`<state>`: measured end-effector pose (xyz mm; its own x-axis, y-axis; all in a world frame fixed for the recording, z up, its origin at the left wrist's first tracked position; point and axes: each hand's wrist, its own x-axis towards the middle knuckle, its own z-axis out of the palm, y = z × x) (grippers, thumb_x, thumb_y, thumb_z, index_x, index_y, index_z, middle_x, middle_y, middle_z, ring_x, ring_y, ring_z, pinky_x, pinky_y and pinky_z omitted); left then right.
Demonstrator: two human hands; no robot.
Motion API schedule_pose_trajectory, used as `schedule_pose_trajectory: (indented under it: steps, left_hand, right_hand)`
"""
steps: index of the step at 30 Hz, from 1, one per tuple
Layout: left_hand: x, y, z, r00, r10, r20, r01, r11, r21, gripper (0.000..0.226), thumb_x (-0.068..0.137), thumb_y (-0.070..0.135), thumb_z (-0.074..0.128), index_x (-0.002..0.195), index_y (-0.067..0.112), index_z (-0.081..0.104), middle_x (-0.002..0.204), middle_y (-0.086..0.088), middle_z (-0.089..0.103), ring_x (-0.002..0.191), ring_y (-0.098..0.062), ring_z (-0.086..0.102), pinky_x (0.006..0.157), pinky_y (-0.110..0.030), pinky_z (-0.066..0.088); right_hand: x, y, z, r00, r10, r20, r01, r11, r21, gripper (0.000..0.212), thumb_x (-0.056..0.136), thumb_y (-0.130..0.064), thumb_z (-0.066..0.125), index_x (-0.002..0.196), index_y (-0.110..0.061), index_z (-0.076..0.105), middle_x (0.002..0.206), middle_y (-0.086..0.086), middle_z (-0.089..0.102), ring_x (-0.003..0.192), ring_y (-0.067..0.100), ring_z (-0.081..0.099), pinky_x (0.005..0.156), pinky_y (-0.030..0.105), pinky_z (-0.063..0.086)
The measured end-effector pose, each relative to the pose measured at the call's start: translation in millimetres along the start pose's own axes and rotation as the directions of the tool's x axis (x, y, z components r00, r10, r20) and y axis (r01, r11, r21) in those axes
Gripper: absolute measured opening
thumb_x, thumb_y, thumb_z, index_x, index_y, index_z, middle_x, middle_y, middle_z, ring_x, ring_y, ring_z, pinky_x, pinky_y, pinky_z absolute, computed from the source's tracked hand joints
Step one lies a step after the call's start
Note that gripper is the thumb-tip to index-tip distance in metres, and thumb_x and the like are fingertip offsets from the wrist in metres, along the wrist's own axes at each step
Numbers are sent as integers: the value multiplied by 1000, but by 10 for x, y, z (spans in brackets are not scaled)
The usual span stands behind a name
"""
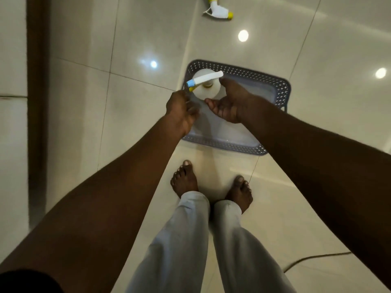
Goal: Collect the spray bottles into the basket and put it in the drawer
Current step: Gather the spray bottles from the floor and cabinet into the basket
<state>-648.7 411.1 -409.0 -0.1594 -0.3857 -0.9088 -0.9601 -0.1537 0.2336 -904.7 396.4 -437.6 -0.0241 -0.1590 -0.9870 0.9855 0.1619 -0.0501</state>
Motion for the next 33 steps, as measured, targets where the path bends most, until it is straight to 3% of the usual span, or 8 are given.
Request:
schedule_pose_trajectory:
  steps: [2,3,5,6,10,15,24,33]
  left_hand:
    - [-56,484,-264,970,-52,239,128,941,-314,14,90,19,82,98,8,84,90,-19,81,77,-22,79,67,-28,60]
    - [30,755,-409,887,-66,458,332,780,-531,18,104,18,62,101,11,78,95,-27,72,79,-27,73,71,-31,56]
    - [11,1177,-434,982,-88,170,183,695,-696,28,107,20,45,83,17,59,83,-12,55,63,-22,53,64,-30,45]
    - [-105,1345,-511,974,-121,194,225,655,-722,26,105,21,48,81,19,56,83,-6,54,64,-19,51,66,-29,45]
    - [-647,1272,-167,978,-101,184,191,790,-582,13,104,23,55,106,19,67,103,-3,67,92,-21,64,81,-34,52]
    - [-1095,1317,480,975,-46,218,142,883,-448,28,106,24,56,127,12,70,117,-6,72,102,-22,67,98,-43,57]
    - [-1504,1593,2037,955,-17,296,119,937,-329,17,106,23,55,117,15,65,116,-6,66,106,-25,62,105,-45,53]
    - [-1368,1913,3558,953,-66,296,114,982,-149,16,104,23,59,89,19,64,94,-4,61,98,-25,58,87,-37,51]
  right_hand:
    - [-294,115,-177,999,-37,-31,35,998,-50,55,106,-47,57,137,-2,51,103,20,69,77,24,71,63,31,64]
    - [-467,191,-291,995,-80,-58,74,992,-102,50,107,-46,56,135,-4,53,102,18,71,82,25,71,68,33,62]
    - [-863,348,-563,980,-180,-89,160,967,-199,38,107,-42,57,125,-9,61,103,16,75,87,27,71,75,35,59]
    - [-1042,424,-689,969,-228,-95,200,951,-235,29,107,-39,59,117,-12,65,103,15,76,88,27,71,75,34,58]
    - [-1696,661,-1298,879,-454,-144,388,859,-334,12,106,-26,64,107,-16,72,102,11,79,84,24,71,67,30,57]
    - [-2032,918,-2271,747,-596,-293,433,771,-466,14,104,-26,66,111,-20,77,100,4,81,95,24,75,87,44,60]
    - [-2116,1068,-3950,584,-653,-483,357,741,-569,35,100,-34,72,130,-18,73,131,0,74,120,18,67,104,32,50]
    - [-1791,793,-5522,531,-622,-575,292,772,-565,54,95,-38,77,143,-17,63,148,7,57,138,24,56,117,36,44]
